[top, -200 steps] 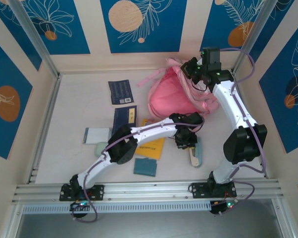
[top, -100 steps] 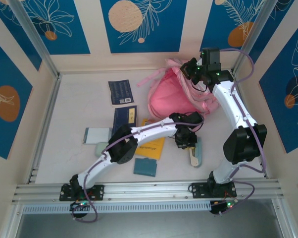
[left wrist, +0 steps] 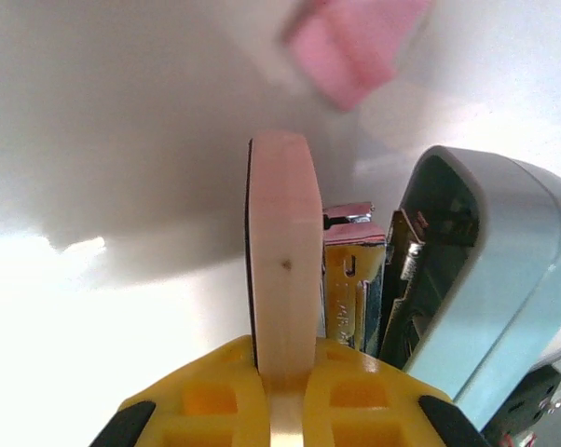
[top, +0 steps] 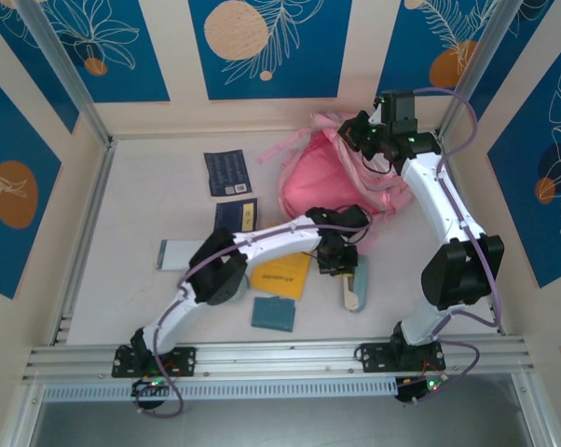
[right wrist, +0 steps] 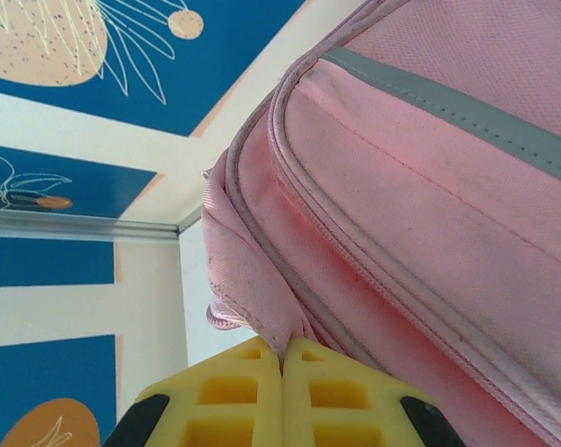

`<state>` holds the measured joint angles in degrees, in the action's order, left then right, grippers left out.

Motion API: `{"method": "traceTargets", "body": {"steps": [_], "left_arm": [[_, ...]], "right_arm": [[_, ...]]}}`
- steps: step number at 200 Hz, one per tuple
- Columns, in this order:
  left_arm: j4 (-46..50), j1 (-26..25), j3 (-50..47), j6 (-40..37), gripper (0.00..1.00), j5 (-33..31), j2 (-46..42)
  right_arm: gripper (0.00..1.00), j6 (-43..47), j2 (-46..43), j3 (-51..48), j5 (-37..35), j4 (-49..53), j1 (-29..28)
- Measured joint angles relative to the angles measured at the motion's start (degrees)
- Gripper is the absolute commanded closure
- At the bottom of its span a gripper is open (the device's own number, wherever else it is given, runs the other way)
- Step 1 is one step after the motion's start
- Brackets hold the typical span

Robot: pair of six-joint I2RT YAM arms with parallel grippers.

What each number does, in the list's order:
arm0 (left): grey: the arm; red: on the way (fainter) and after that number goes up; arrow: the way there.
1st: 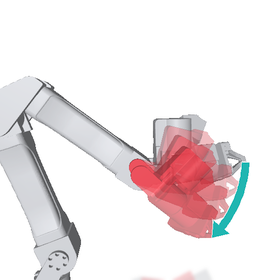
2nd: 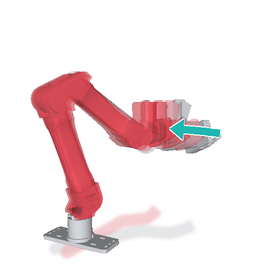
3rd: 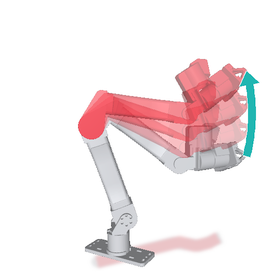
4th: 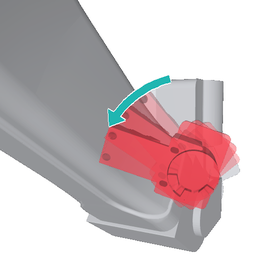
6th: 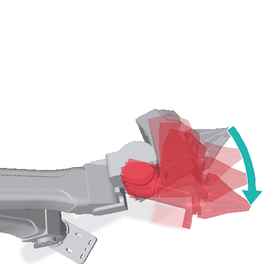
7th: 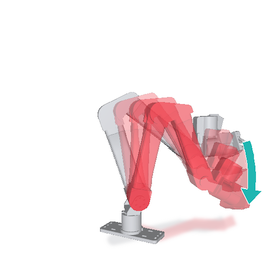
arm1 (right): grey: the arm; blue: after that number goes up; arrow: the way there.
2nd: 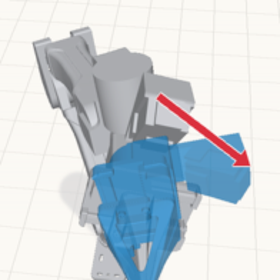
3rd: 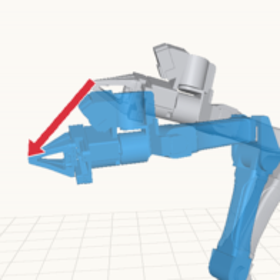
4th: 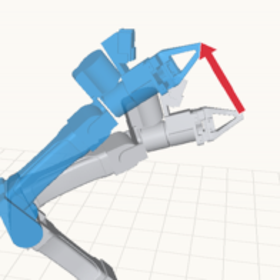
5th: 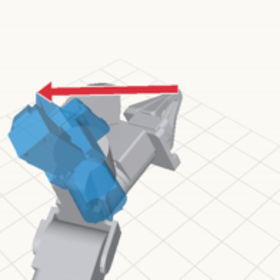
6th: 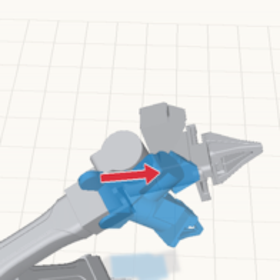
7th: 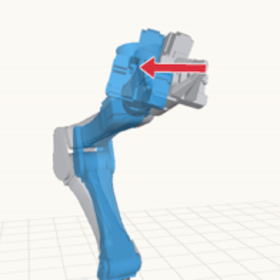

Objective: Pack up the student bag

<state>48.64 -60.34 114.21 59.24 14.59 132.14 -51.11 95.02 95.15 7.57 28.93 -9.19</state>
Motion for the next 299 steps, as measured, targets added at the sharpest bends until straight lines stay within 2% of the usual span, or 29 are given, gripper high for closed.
{"method": "traceTargets", "body": {"steps": [56,78,100,115,133,206,261,272,279,284,293,299], "left_arm": [[-2.4,6.1,-11.8,-3.7,1.00,-1.3,-21.2],[-3.9,12.5,-16.4,-3.5,1.00,-1.3,-29.1],[-5.1,18.4,-15.9,-2.8,1.00,-1.4,-30.2],[-5.3,21.3,-13.3,-2.1,1.00,-1.4,-28.2],[-6.4,22.4,-8.2,-0.1,1.00,-1.3,-23.6],[-11.6,22.3,14.7,10.5,1.00,0.2,0.5],[-12.0,20.6,29.0,14.4,1.00,-0.4,12.9],[-12.4,20.1,30.1,15.2,0.95,-0.8,14.0],[-12.9,19.9,30.4,15.7,0.87,-1.2,14.4],[-13.4,19.7,30.6,16.2,0.78,-1.4,14.7],[-15.1,19.4,30.9,17.0,0.52,-1.6,15.4],[-16.5,19.3,31.1,17.9,0.39,-1.6,15.8]], "right_arm": [[1.00,8.2,0.0,4.7,1.5,4.3,1.0],[1.00,8.6,0.0,5.4,2.6,5.4,1.3],[1.00,6.4,0.1,6.4,3.7,6.8,1.3],[1.00,4.3,0.4,7.1,3.8,7.2,1.0],[1.00,0.7,1.0,7.6,3.8,7.1,0.4],[1.00,-14.4,1.0,5.4,-0.7,1.8,-4.6],[1.00,-21.7,1.0,3.5,-4.6,-2.6,-7.3],[1.00,-23.0,0.7,2.8,-5.8,-3.0,-7.3],[1.00,-24.0,0.5,2.2,-6.7,-3.5,-7.3],[1.00,-24.5,0.3,1.8,-7.3,-3.8,-7.3],[1.00,-25.5,0.0,1.2,-8.1,-4.4,-7.3],[1.00,-26.0,-0.1,0.9,-8.7,-4.9,-7.3]]}}
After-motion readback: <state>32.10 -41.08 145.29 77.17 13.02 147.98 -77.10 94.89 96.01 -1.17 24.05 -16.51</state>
